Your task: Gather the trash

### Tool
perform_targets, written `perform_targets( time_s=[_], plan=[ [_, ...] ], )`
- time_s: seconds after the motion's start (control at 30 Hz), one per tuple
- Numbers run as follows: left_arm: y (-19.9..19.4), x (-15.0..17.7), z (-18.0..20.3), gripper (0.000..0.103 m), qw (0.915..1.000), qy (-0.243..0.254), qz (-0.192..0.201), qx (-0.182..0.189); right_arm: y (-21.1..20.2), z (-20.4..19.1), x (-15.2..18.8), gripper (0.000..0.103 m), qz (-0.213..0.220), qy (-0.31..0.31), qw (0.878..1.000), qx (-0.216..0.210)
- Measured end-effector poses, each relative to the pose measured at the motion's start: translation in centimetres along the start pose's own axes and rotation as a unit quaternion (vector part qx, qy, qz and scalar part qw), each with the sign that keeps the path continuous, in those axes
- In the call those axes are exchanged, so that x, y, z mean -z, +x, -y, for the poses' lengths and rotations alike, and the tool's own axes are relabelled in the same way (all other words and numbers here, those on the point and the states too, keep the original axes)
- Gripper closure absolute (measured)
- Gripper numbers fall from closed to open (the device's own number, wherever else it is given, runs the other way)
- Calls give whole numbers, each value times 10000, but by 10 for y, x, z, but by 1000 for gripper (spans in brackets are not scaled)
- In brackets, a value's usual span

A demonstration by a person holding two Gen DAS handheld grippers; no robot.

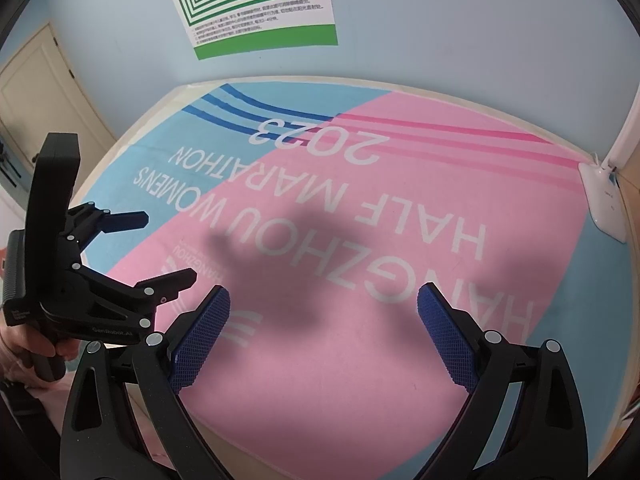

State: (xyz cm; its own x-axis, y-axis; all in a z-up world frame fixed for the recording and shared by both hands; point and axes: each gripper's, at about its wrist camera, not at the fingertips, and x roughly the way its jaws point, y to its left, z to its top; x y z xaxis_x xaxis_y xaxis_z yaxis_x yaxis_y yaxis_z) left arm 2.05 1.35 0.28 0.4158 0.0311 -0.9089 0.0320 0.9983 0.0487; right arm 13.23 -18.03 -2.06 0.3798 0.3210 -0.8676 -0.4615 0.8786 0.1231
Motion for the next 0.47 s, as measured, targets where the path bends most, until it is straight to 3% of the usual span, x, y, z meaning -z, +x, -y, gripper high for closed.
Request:
perform_targets(
  time_s=[0.47],
  plan=[
    [5, -1, -1, 7, 9999, -82, -82, -40, -1, 1, 0, 9, 1, -14, 10000, 5]
  ],
)
